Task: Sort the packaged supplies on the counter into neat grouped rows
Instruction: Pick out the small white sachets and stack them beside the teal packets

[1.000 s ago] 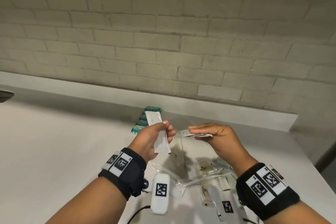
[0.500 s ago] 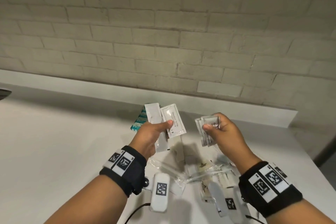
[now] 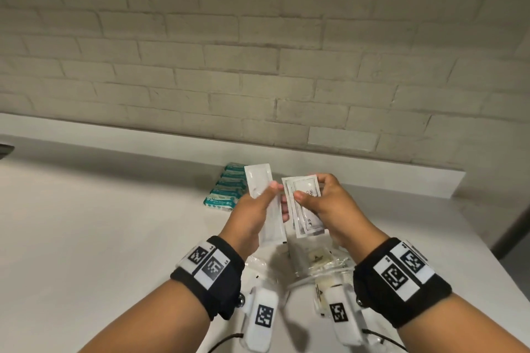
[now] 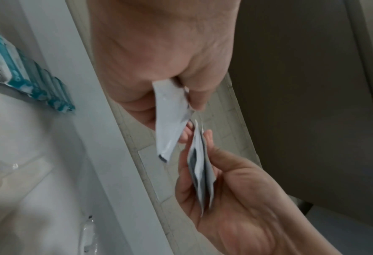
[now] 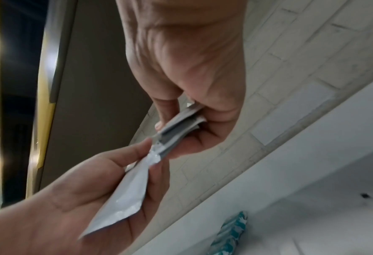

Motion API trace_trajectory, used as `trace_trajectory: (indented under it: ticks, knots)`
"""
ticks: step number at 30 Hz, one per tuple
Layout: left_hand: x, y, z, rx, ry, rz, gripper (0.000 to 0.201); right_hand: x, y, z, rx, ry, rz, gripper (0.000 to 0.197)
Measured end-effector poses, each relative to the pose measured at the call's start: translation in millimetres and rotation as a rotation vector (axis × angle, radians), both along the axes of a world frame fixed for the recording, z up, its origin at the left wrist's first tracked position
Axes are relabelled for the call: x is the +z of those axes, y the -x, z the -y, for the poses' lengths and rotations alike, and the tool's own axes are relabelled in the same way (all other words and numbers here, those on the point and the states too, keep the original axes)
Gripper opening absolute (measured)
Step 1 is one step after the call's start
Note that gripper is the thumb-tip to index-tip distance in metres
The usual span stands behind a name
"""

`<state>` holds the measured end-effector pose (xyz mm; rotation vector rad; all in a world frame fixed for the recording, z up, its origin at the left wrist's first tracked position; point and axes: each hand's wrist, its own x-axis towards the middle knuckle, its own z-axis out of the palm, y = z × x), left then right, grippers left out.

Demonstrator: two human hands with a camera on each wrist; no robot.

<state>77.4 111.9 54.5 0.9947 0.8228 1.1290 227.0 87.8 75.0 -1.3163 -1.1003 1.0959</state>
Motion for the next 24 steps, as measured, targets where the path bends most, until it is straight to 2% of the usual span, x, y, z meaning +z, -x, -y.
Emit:
trace_trajectory:
  ticks: [3, 5, 7, 10, 14, 19, 24]
  knots:
    - [3, 4, -4, 0.028, 0.041, 0.111, 0.032, -2, -4, 4, 0.08, 0.05, -0.198, 0.044]
    - [6, 2, -2, -0.015, 0.032, 0.124, 0.039, -3, 1, 8, 0.193, 0.127, -0.251, 0.046]
    - [6, -2, 0, -0.067, 0.072, 0.124, 0.051, -6, 9, 12, 0.263, 0.172, -0.23, 0.039]
    - [8, -8, 2, -0.119, 0.121, 0.14, 0.067, -11, 12, 12, 0.214, 0.163, -0.175, 0.021]
    - [9, -6, 3, -0.141, 0.149, 0.175, 0.082, -10, 7, 11, 0.182, 0.16, -0.11, 0.02]
    - [9, -2, 2, -0.149, 0.148, 0.193, 0.08, -10, 8, 13, 0.169, 0.146, -0.024, 0.019]
    - [7, -3, 3, -0.085, 0.133, 0.305, 0.062, -17, 10, 18, 0.199, 0.211, 0.027, 0.024]
